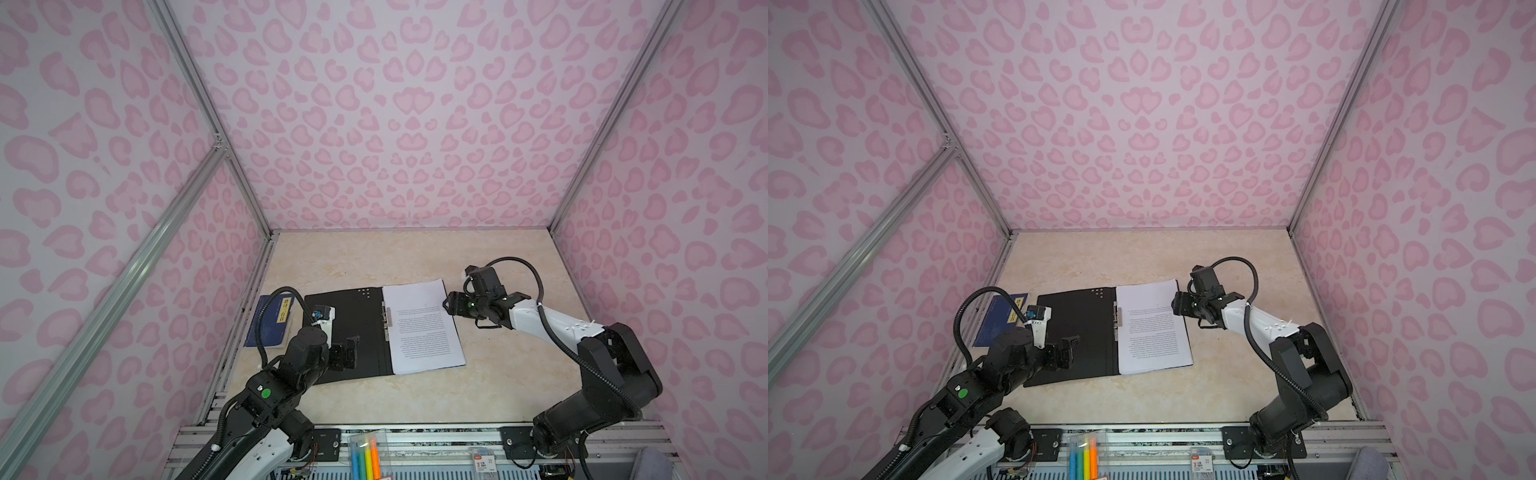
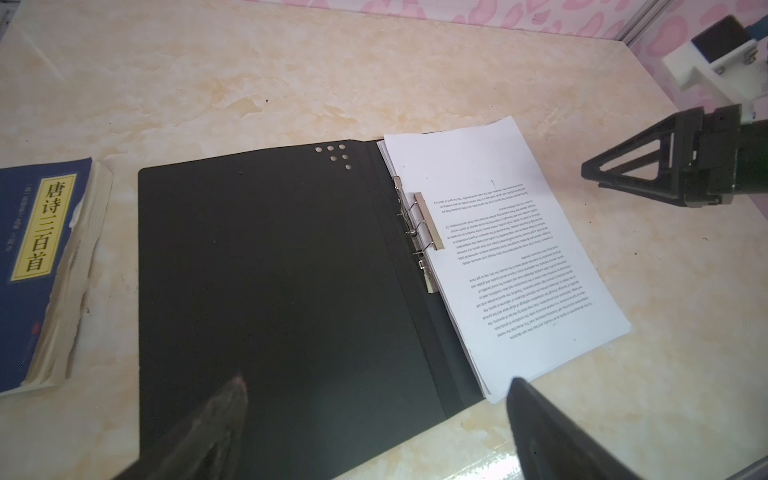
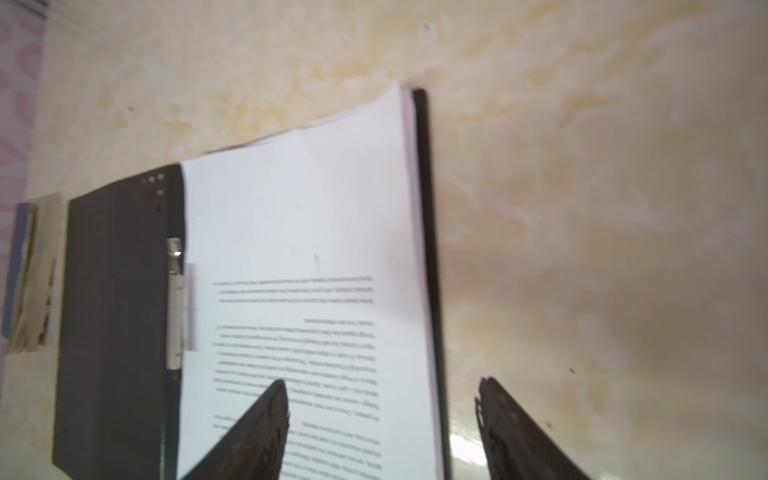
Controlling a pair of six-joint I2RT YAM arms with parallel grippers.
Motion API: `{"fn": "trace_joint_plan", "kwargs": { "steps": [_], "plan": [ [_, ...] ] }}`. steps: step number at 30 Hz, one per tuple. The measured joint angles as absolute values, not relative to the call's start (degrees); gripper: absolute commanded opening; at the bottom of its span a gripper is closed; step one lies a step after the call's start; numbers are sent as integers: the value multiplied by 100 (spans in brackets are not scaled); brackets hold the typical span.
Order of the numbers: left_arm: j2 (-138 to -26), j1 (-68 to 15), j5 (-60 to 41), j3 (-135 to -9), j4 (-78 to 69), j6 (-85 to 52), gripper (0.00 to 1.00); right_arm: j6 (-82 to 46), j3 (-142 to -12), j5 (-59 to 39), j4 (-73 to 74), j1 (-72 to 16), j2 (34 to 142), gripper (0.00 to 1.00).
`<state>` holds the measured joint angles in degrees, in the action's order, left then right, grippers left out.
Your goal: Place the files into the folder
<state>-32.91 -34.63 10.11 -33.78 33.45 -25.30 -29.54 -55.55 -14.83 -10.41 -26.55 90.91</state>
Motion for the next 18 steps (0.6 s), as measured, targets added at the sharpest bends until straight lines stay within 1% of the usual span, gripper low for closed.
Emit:
{"fn": "trace_joint_plan", "kwargs": {
  "steps": [3,6,9,12,18],
  "plan": [
    [-3865,-3463,727,-3175,2993,-3114,93,-2801,-6187,-1837,-840,-3009,9561,76],
    [-4609,-3461,458,-2961,2633,-3651,92,-2718,-6772,-2274,-735,-3253,10134,76],
    [-5026,-3363,311,-2674,2137,-4088,90,-2628,-7382,-2611,-725,-3420,10711,75],
    [-5345,-3094,196,-2443,1675,-4445,88,-2532,-7909,-2882,-749,-3575,11216,74],
    [-5754,-2814,-12,-2158,1100,-4838,88,-2397,-8851,-3205,-1052,-3824,11981,75]
  ]
}}
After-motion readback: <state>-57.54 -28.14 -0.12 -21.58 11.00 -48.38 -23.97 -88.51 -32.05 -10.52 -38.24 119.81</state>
